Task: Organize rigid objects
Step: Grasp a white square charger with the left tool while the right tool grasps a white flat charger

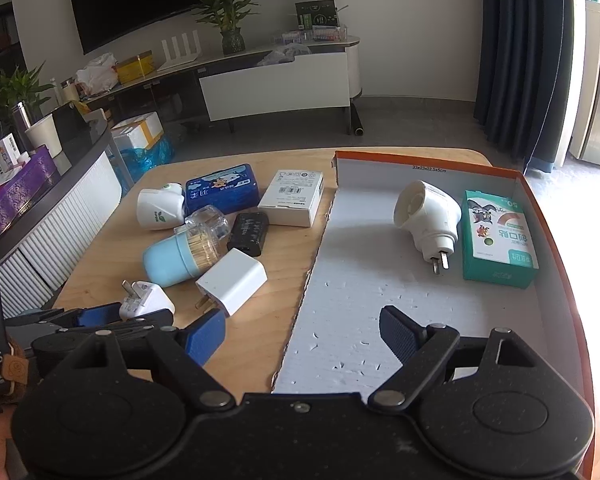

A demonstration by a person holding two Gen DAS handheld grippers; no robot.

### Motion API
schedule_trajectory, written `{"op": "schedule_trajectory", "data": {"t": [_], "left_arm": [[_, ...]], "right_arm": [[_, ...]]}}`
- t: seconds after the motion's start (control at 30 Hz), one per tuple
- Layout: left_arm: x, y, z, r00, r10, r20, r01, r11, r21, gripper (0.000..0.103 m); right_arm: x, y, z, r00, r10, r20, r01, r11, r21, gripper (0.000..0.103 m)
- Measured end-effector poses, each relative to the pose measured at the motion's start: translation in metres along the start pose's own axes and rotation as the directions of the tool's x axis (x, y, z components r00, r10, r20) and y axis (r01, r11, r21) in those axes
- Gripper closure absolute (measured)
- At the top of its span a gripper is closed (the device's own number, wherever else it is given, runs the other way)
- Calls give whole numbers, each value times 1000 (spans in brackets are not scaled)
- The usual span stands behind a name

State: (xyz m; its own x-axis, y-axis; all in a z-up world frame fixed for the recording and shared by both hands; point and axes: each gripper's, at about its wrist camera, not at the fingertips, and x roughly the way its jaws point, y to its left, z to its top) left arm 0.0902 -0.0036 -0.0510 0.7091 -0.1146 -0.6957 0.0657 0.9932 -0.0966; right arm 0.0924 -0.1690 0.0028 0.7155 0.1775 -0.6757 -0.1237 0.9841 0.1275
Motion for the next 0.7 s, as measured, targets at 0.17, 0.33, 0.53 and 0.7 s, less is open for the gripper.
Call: {"op": "schedule_trajectory", "data": {"t": [0.17,0.33,0.53,0.7], "left_arm": [[-7,2,-1,1000,-18,25,18,1000,1,74],[-17,14,6,998,-26,56,28,999,-33,75],[-26,29,11,997,-32,75,38,996,-80,75],[-28,36,11,996,-30,81,38,995,-93,75]], "right_arm": [[6,7,0,1000,26,-16,-26,1000,-15,4],[20,17,3,997,69,-36,-70,996,-51,4],[42,33,13,991,121,-63,-127,986,-104,4],[73,50,24,987,127,-100,-146,966,-215,4]]}}
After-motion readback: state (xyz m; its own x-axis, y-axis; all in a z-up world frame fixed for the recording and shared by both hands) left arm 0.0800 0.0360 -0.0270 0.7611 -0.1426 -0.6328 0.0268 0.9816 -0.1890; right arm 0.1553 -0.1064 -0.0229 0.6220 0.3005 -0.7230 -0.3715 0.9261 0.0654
